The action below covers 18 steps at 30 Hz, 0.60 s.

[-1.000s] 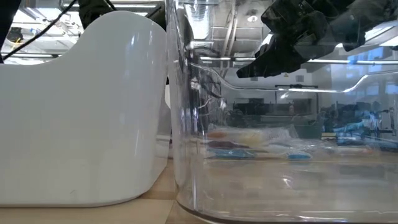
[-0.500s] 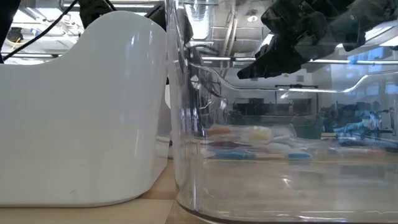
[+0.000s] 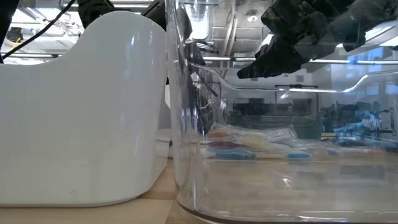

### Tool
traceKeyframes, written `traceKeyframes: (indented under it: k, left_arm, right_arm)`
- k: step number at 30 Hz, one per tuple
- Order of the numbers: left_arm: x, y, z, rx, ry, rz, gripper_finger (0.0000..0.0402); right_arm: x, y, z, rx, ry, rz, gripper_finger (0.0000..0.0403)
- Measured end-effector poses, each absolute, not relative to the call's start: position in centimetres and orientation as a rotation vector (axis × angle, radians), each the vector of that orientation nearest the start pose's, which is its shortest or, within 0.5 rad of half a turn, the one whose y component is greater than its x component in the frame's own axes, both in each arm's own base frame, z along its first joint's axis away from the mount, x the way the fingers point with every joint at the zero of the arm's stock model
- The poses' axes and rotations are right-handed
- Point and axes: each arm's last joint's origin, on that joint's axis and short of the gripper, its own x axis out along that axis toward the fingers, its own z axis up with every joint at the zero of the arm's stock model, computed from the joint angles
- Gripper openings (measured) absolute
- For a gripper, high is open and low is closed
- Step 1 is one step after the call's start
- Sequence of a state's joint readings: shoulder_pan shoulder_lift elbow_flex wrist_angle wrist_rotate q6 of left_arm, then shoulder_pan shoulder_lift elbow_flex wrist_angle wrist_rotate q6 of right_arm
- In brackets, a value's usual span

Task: Pick & Place Toothbrushes
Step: Put the orange toothbrush into the white bin

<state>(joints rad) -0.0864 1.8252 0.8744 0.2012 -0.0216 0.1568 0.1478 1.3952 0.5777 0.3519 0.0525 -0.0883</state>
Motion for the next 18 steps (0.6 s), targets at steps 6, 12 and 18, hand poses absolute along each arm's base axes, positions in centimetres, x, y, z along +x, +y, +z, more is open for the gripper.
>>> traceKeyframes:
  k: [6, 12, 18]
  left_arm:
    - [34.35, -2.64, 12.42, 0.189, 0.758, -0.115, 0.0154]
    - [34.35, -2.59, 12.42, 0.19, 0.759, -0.114, 0.0141]
    - [34.34, -2.59, 12.43, 0.191, 0.759, -0.114, 0.0117]
  right_arm:
    - [26.89, 3.86, 18.24, -0.133, 0.459, 0.114, 0.0]
    - [26.89, 3.86, 18.25, -0.134, 0.458, 0.114, 0.0]
    - [26.89, 3.86, 18.25, -0.134, 0.458, 0.115, 0.0]
